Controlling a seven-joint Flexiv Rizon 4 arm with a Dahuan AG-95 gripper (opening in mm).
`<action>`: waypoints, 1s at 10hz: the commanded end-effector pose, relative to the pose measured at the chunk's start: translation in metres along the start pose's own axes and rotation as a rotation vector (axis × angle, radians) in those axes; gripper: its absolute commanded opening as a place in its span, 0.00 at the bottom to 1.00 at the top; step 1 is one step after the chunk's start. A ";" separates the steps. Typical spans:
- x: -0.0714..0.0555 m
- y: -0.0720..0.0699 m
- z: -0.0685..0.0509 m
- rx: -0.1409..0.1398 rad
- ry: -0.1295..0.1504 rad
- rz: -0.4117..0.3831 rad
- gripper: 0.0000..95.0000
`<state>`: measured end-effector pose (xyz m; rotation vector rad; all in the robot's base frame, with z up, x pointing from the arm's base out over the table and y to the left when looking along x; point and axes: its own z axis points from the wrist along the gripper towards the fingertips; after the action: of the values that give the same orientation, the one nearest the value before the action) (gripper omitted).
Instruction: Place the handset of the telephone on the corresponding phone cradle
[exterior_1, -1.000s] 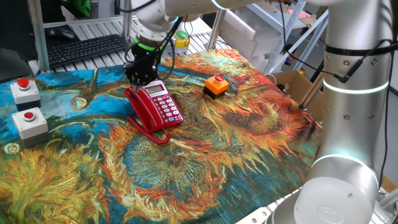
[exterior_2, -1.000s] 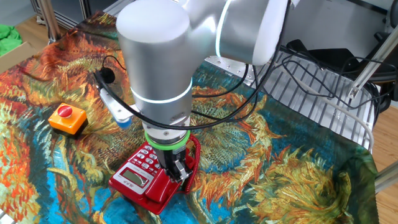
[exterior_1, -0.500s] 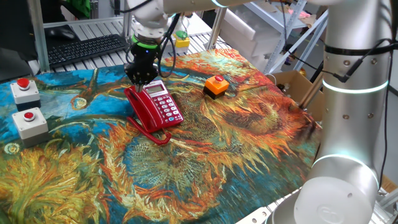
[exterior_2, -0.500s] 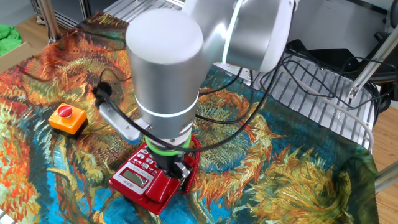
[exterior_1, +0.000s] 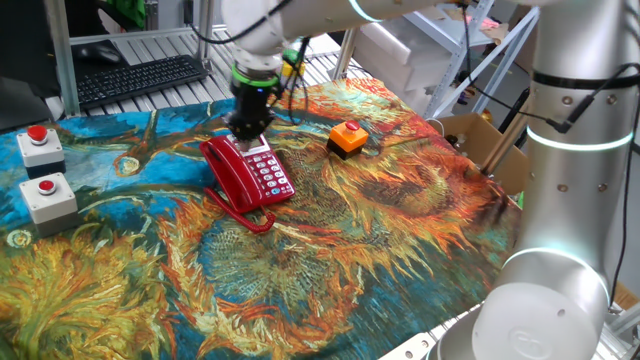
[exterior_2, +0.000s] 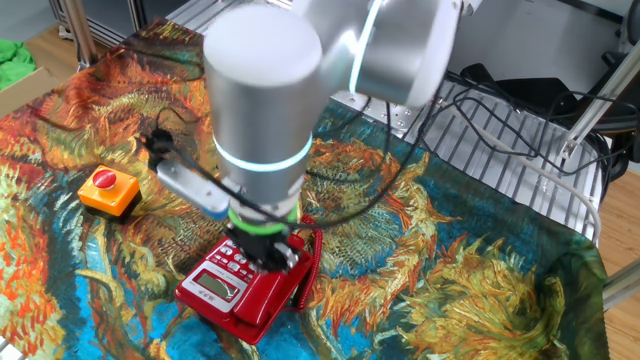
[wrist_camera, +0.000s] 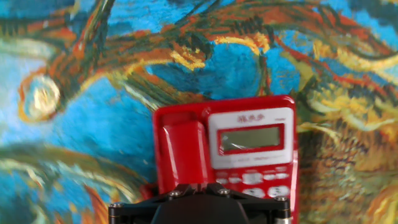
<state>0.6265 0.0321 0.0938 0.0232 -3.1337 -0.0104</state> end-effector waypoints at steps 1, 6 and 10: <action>0.019 -0.007 0.007 0.008 -0.012 -0.007 0.00; 0.048 -0.007 0.017 0.021 -0.017 -0.015 0.00; 0.057 -0.007 0.028 0.031 -0.042 -0.023 0.00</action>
<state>0.5673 0.0239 0.0652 0.0574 -3.1823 0.0404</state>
